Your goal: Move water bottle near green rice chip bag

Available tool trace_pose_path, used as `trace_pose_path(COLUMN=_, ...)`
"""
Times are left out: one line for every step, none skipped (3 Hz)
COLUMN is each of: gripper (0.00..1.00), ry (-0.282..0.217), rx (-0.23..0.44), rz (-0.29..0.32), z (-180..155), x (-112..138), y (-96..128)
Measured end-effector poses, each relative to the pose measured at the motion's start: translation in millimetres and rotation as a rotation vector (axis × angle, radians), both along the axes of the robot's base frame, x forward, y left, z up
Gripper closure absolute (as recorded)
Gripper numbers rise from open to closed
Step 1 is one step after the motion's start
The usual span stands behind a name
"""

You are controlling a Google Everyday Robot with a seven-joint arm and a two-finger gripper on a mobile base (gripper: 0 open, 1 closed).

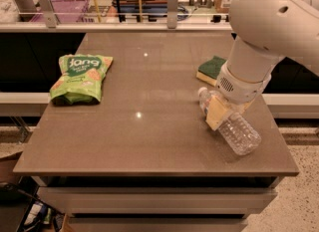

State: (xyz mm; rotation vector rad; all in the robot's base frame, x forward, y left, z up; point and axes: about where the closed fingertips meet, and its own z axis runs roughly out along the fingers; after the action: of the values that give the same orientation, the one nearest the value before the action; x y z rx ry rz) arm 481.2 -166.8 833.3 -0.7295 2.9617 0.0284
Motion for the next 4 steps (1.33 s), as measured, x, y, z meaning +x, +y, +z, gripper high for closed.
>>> trace_pose_path(gripper=1.00, ry=0.021, rx=-0.014, rz=-0.034, z=22.2, x=1.8, y=10.2)
trace_pose_path(gripper=1.00, ry=0.023, rx=-0.026, rz=-0.074, z=56.4, x=6.7, y=29.4)
trace_pose_path(gripper=1.00, ry=-0.021, rx=0.002, rz=-0.077, z=89.9, x=9.8, y=53.4)
trace_pose_path(gripper=1.00, ry=-0.075, rx=0.048, rz=-0.072, z=114.9, x=7.7, y=78.7)
